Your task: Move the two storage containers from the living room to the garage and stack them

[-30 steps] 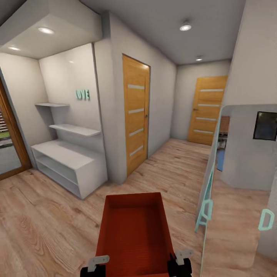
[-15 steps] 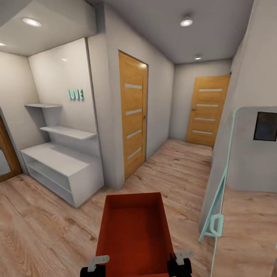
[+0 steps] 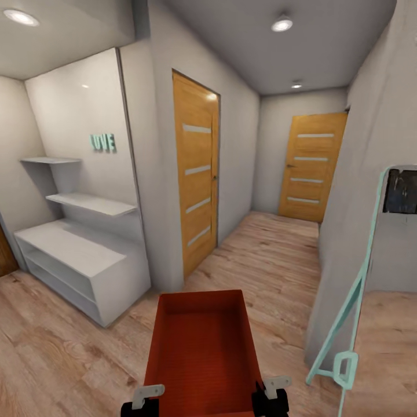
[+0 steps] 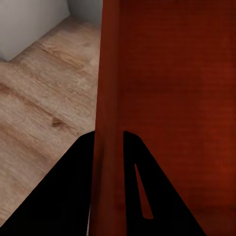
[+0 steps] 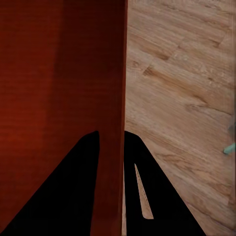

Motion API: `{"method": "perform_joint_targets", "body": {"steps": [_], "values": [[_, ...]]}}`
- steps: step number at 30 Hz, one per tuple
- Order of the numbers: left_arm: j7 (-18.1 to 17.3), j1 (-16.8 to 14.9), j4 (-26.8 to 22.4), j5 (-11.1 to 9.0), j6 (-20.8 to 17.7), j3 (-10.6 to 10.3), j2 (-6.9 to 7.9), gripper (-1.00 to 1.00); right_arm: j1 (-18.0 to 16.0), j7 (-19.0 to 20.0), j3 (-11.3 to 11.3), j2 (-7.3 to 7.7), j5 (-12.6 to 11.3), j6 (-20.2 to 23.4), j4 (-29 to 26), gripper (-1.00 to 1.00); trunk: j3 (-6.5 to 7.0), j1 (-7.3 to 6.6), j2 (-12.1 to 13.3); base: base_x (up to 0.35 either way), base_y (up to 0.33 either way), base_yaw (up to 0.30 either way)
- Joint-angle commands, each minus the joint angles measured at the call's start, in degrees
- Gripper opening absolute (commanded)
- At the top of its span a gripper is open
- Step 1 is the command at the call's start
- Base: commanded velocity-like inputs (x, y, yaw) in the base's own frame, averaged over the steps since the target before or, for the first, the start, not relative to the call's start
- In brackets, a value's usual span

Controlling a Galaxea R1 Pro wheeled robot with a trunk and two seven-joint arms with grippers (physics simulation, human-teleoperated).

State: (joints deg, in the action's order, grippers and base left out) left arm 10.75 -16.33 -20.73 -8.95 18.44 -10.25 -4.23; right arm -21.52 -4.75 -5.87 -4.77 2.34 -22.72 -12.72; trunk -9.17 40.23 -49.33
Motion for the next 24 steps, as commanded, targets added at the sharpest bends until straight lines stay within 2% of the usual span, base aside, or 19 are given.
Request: {"method": "perform_joint_targets", "body": {"steps": [1, 24], "values": [[0.8, 0.0, 0.0, -0.7, 0.4, -1.2, 0.19, -1.0, -0.1, -0.7, -0.4, 0.02, 0.3, 0.0, 0.1, -1.0, -0.08, 0.04, -0.1, 0.341, 0.078, -0.234], [0.8, 0.0, 0.0, -0.8, 0.4, -1.1, 0.19, -1.0, -0.1, -0.6, -0.4, 0.02, 0.3, 0.0, 0.1, -1.0, -0.08, 0.04, -0.1, 0.341, 0.158, -0.269]]}}
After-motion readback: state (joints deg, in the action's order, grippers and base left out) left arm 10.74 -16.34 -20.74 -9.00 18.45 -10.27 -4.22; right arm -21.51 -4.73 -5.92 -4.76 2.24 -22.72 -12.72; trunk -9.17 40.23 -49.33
